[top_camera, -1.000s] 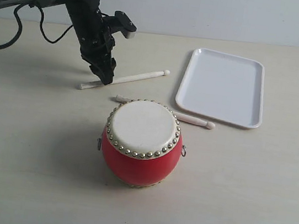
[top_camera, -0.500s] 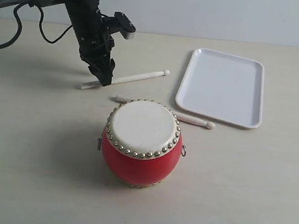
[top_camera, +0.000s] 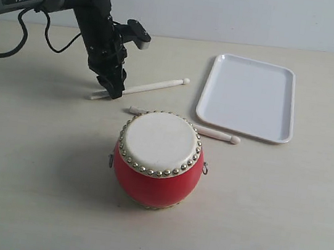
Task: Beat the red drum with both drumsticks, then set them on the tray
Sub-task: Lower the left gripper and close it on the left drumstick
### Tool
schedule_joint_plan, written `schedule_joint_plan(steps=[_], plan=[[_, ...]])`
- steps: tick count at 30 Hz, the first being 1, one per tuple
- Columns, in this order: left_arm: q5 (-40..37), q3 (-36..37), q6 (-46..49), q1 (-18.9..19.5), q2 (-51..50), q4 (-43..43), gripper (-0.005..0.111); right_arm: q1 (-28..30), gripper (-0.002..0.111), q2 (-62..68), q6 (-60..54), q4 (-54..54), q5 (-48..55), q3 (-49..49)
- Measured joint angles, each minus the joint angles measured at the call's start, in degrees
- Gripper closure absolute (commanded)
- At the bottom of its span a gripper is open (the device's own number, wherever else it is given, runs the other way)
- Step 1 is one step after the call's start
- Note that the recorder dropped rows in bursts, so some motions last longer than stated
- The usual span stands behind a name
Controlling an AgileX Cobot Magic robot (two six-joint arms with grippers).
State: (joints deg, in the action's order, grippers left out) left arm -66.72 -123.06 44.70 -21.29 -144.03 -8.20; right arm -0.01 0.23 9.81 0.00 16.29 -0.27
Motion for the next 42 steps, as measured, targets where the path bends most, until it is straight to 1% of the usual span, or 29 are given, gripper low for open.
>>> schedule_joint_plan(steps=[5,8,10,12,15,17,18,22,24,25,27,29,33,34,42], plan=[[-0.1,0.0,0.0,0.0,0.0,0.0,0.067,0.0,0.003,0.0,0.0,0.0,0.0,0.0],[-0.1,0.0,0.0,0.0,-0.1,0.0,0.059,0.0,0.003,0.0,0.0,0.0,0.0,0.0],[-0.1,0.0,0.1,0.0,-0.1,0.0,0.059,0.0,0.003,0.0,0.0,0.0,0.0,0.0],[-0.1,0.0,0.3,0.0,-0.1,0.0,0.062,0.0,0.003,0.0,0.0,0.0,0.0,0.0],[-0.1,0.0,1.0,0.0,-0.1,0.0,0.073,0.0,0.003,0.0,0.0,0.0,0.0,0.0],[-0.1,0.0,1.1,0.0,-0.1,0.0,0.076,0.0,0.003,0.0,0.0,0.0,0.0,0.0],[-0.1,0.0,1.2,0.0,-0.1,0.0,0.074,0.0,0.003,0.0,0.0,0.0,0.0,0.0],[-0.1,0.0,1.3,0.0,-0.2,0.0,0.061,0.0,0.003,0.0,0.0,0.0,0.0,0.0],[-0.1,0.0,1.3,0.0,-0.3,0.0,0.061,0.0,0.003,0.0,0.0,0.0,0.0,0.0],[-0.1,0.0,1.3,0.0,-0.5,0.0,0.063,0.0,0.003,0.0,0.0,0.0,0.0,0.0],[-0.1,0.0,1.3,0.0,-0.5,0.0,0.071,0.0,0.003,0.0,0.0,0.0,0.0,0.0],[-0.1,0.0,1.3,0.0,-0.5,0.0,0.083,0.0,0.003,0.0,0.0,0.0,0.0,0.0],[-0.1,0.0,1.3,0.0,-0.5,0.0,0.1,0.0,0.003,0.0,0.0,0.0,0.0,0.0],[-0.1,0.0,1.3,0.0,-0.5,0.0,0.106,0.0,0.003,0.0,0.0,0.0,0.0,0.0],[-0.1,0.0,2.7,0.0,-0.5,0.1,0.107,0.0,0.003,0.0,0.0,0.0,0.0,0.0]])
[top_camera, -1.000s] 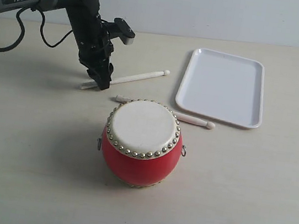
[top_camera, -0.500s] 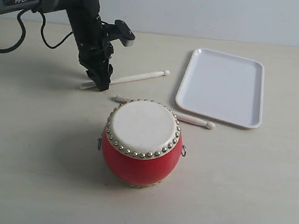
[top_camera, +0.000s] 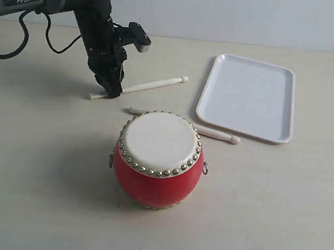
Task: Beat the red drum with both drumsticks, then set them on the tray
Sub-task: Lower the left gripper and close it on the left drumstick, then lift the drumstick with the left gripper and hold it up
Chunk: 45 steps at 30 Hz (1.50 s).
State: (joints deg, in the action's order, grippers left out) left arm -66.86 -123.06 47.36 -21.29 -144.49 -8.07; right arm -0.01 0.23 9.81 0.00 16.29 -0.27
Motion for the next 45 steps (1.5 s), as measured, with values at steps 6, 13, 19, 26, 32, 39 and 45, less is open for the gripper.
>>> schedule_joint_plan(steps=[6,13,19,26,32,39,45], plan=[[-0.3,0.0,-1.5,0.0,2.2,0.2,0.107,0.0,0.003,0.0,0.0,0.0,0.0,0.0],[-0.7,0.0,-3.5,0.0,9.2,0.3,0.107,0.0,0.003,0.0,0.0,0.0,0.0,0.0],[-2.2,0.0,-6.2,0.0,12.3,0.3,0.107,0.0,0.003,0.0,0.0,0.0,0.0,0.0],[-2.8,0.0,-10.2,0.0,13.7,0.3,0.107,0.0,0.003,0.0,0.0,0.0,0.0,0.0],[-3.1,0.0,-16.4,0.0,14.9,0.3,0.107,0.0,0.003,0.0,0.0,0.0,0.0,0.0],[-3.0,4.7,-17.8,0.1,18.1,-1.5,0.107,0.0,0.003,0.0,0.0,0.0,0.0,0.0],[0.0,17.1,-17.8,0.1,23.3,-2.0,0.107,0.0,0.003,0.0,0.0,0.0,0.0,0.0]])
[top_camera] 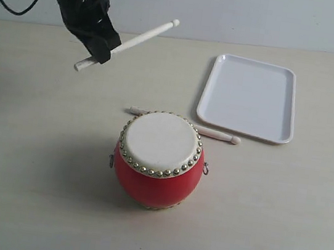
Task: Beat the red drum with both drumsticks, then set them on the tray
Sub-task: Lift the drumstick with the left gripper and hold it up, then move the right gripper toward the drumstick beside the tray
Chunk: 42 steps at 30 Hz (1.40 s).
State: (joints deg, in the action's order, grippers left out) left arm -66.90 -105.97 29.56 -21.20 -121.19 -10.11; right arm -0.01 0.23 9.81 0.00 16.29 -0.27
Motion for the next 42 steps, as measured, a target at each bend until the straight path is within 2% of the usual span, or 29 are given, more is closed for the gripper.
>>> schedule_joint_plan(steps=[3,5,9,12,14,17,21,31,42], plan=[[5.4,7.8,0.0,0.0,3.4,0.0,0.107,0.0,0.003,0.0,0.0,0.4,-2.6,0.0],[10.3,14.1,0.0,0.0,6.2,-0.1,0.107,0.0,0.003,0.0,0.5,0.0,-8.3,0.0],[17.9,22.4,0.0,0.0,10.5,-0.9,0.107,0.0,0.003,0.0,5.2,-9.8,-16.9,0.0],[19.3,23.1,0.1,0.0,12.3,-0.9,0.107,0.0,0.003,0.0,8.0,-17.3,-21.0,0.0],[19.4,23.2,0.1,0.0,12.6,-1.1,0.107,0.0,0.003,0.0,8.8,-21.8,-27.3,0.0],[19.4,23.2,0.1,0.0,12.6,-1.1,0.107,0.0,0.003,0.0,8.9,-23.7,-37.3,0.0],[19.4,23.2,0.1,0.0,12.6,-1.1,0.107,0.0,0.003,0.0,8.9,-24.0,-41.6,0.0],[19.4,23.2,0.1,0.0,12.6,-1.1,0.107,0.0,0.003,0.0,8.9,-24.1,-40.8,0.0],[19.5,23.2,0.1,0.0,12.6,-1.1,0.107,0.0,0.003,0.0,8.9,-24.3,-23.3,0.0]])
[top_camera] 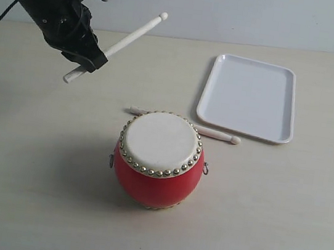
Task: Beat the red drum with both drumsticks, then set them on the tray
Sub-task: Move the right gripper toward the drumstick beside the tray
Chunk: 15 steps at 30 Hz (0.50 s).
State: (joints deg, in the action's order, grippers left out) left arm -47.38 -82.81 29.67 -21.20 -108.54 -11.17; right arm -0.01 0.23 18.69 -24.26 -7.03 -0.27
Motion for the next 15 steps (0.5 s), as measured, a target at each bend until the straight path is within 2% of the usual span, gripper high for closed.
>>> schedule_joint_plan(steps=[6,15], plan=[[0.1,0.0,0.1,0.0,0.0,-0.4,0.107,0.0,0.003,0.0,0.0,1.0,11.9,0.0],[0.1,0.0,1.4,0.0,0.0,-1.5,0.107,0.0,0.005,0.0,1.5,1.7,15.8,0.0]])
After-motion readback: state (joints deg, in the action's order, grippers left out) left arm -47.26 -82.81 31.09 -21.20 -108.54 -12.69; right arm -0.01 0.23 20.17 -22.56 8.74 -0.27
